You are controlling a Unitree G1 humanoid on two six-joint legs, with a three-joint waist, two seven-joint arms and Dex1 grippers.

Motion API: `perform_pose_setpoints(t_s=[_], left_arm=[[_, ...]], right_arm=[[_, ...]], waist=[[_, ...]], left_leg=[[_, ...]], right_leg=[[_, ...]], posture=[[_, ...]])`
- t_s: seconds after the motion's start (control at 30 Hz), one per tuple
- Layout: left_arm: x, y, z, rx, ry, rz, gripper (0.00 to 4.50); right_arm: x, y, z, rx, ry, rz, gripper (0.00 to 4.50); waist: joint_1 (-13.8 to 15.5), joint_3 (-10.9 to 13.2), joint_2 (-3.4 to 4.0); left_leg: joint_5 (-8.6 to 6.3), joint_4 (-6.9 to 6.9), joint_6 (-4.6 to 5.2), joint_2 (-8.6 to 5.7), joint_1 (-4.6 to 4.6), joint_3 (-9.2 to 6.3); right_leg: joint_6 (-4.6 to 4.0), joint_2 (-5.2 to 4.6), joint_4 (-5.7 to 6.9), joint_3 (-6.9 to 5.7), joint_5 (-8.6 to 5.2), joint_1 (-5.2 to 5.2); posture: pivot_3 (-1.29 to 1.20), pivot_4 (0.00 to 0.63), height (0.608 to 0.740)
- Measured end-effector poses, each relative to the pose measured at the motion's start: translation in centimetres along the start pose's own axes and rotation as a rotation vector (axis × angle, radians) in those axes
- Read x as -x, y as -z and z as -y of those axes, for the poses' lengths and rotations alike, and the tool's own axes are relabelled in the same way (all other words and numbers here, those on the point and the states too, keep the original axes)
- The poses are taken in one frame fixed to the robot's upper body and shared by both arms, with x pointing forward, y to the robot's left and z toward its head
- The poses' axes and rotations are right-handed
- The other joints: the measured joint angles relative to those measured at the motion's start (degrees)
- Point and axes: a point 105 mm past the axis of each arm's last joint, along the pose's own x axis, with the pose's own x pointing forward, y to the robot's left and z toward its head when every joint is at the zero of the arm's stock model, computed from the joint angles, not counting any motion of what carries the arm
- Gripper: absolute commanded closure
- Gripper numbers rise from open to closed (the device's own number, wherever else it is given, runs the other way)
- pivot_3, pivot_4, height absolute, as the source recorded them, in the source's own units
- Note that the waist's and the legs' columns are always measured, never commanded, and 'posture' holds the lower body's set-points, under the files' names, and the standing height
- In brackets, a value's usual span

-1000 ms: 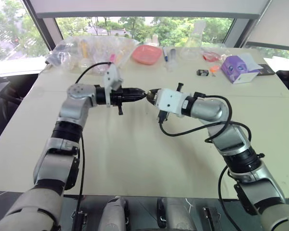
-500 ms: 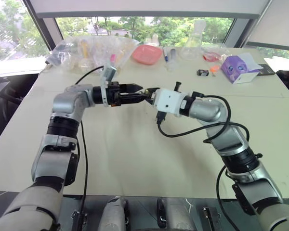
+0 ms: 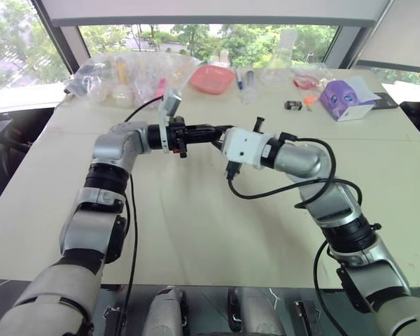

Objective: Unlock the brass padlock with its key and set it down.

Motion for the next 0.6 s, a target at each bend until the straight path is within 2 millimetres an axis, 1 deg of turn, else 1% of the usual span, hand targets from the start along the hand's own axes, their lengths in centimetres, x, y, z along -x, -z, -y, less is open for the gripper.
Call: perform_pose_setpoints(t_s=[0.17,0.2,0.23,0.27,0.37,0.4,0.47,0.53,0.6], left_arm=[[0.1,0.0,0.0,-0.002,0.001,-0.002,4.46],[0.1,-0.1,0.0,-0.006,-0.001,-0.002,4.46],[0.3,-0.1,0.0,-0.015,-0.008,-0.006,4.46],[0.6,-0.1,-0.2,-0.018,-0.023,-0.009,4.46],[1.2,0.2,-0.5,-0.003,-0.048,-0.005,4.46],[1.3,0.3,-0.5,0.005,-0.052,0.002,4.46],[1.7,0.2,-0.5,0.028,-0.062,0.029,4.46],[2.0,0.0,-0.4,0.053,-0.061,0.051,4.46],[2.1,-0.4,-0.1,0.081,-0.047,0.086,4.46]], right_arm=[[0.0,-0.1,0.0,0.005,0.0,-0.001,3.81],[0.0,-0.1,-0.1,0.004,-0.001,0.0,2.7],[-0.1,-0.2,-0.2,-0.003,-0.008,0.005,2.38],[-0.1,-0.2,-0.2,-0.008,-0.01,0.009,1.77],[0.3,0.1,0.0,-0.023,-0.005,-0.006,0.24],[0.5,0.3,0.0,-0.035,0.006,-0.016,0.05],[1.3,0.7,0.3,-0.114,0.049,-0.028,0.05],[2.3,0.7,0.9,-0.26,0.125,-0.009,0.05],[2.9,0.0,2.0,-0.398,0.218,0.04,0.05]], waist=[[0.0,0.0,0.0],[0.0,0.0,0.0],[0.0,0.0,0.0],[0.0,0.0,0.0],[0.1,0.0,0.0],[0.2,0.0,0.0],[0.3,0.0,0.0],[0.2,0.0,0.0],[0.2,0.0,0.0]], left_leg=[[0.0,0.01,0.0,0.0,0.0,0.01],[0.0,0.0,0.0,0.0,0.0,0.0],[0.0,0.0,0.0,0.0,0.0,0.0],[0.0,0.0,0.0,0.0,0.0,0.01],[0.0,0.0,0.0,0.0,0.0,-0.01],[0.0,0.01,0.0,0.0,0.0,-0.01],[0.0,0.01,0.0,0.0,-0.02,-0.02],[0.0,0.01,0.0,0.0,-0.03,-0.04],[0.01,0.01,-0.01,0.01,-0.02,-0.04]], right_leg=[[0.0,0.0,0.0,0.0,0.0,0.0],[0.0,0.0,0.0,0.0,0.0,0.0],[0.0,0.0,0.0,0.0,0.0,0.01],[0.0,-0.01,0.0,0.0,0.0,0.0],[0.0,-0.01,0.0,0.0,0.0,0.0],[0.0,-0.01,0.0,0.0,0.0,0.01],[0.0,-0.03,-0.02,0.0,0.0,0.01],[0.0,-0.02,-0.02,0.0,0.0,0.02],[0.0,-0.01,0.02,-0.01,0.0,0.01]], posture=[[0.0,0.15,0.733],[0.0,0.15,0.733],[0.0,0.15,0.733],[0.0,0.15,0.733],[0.0,0.15,0.733],[0.0,0.15,0.733],[0.0,0.15,0.733],[0.0,0.15,0.733],[0.0,0.15,0.733]])
